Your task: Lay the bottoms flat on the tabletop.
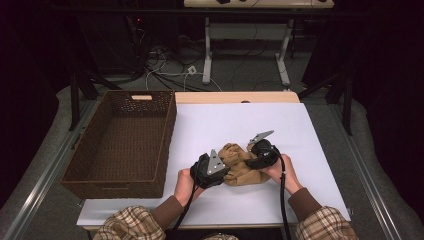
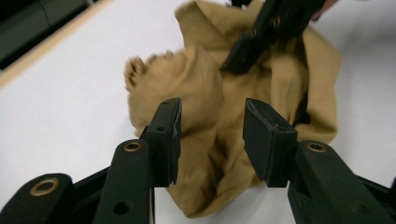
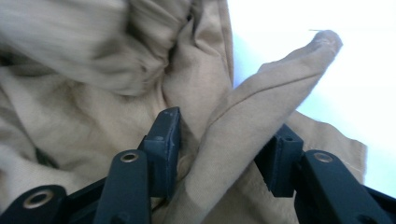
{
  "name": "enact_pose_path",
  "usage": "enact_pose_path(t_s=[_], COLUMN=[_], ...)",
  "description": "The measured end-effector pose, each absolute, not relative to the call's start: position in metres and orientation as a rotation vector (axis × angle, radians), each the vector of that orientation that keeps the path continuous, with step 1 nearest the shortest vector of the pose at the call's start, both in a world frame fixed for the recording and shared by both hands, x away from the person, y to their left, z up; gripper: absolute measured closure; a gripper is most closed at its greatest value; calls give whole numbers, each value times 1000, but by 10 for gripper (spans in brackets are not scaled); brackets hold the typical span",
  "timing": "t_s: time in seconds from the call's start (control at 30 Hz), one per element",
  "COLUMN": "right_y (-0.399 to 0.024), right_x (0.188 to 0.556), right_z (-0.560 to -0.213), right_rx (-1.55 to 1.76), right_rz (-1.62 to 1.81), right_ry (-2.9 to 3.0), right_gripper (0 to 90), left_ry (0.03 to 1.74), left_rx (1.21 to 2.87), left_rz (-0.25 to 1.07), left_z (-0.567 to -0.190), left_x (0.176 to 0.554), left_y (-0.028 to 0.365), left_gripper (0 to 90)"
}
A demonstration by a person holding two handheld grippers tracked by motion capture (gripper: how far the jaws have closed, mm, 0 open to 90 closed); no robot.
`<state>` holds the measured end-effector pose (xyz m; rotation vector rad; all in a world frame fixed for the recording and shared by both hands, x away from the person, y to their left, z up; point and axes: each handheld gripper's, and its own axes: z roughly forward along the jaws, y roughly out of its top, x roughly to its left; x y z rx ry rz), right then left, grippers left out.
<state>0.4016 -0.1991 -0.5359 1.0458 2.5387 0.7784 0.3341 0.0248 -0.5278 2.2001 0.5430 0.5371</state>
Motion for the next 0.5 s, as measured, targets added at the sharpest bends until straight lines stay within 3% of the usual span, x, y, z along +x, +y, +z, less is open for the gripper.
enact_pose_path(t_s=[0.27, 0.5], right_y=[-197, -197], right_x=[408, 407], right_z=[-542, -541], right_rx=[1066, 1076], right_rz=[820, 840], right_ry=[2571, 2553], right_gripper=[662, 835], left_ry=[638, 700], left_rx=[2224, 2235], left_rz=[621, 654], left_z=[-538, -544], left_x=[347, 356], left_y=[26, 31], left_gripper=[459, 528])
